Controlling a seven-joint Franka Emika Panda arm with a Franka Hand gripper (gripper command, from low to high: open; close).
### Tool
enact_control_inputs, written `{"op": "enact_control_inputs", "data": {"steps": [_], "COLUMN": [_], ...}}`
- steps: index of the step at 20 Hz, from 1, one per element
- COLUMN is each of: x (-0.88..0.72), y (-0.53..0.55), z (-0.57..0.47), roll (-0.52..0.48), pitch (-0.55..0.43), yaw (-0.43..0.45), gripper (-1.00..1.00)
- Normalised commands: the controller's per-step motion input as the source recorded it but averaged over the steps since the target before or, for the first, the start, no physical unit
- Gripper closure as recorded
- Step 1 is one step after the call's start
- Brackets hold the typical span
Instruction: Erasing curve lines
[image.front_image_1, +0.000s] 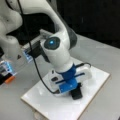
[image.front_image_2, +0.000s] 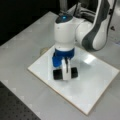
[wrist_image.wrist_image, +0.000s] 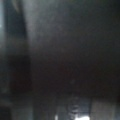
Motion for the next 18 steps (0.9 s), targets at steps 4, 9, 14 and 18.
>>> {"op": "enact_control_inputs", "data": {"steps": [4, 9, 14, 18], "x": [-0.03, -0.09, -0.08, -0.01], "y": [-0.26, -0.30, -0.35, -0.43], "z": [0.27, 0.31, 0.22, 0.13], "roll": [-0.179, -0.243, -0.219, -0.127], "pitch": [0.206, 0.209, 0.230, 0.194], "yaw": [0.229, 0.271, 0.413, 0.450], "gripper": [1.00, 1.00, 1.00, 1.00]}}
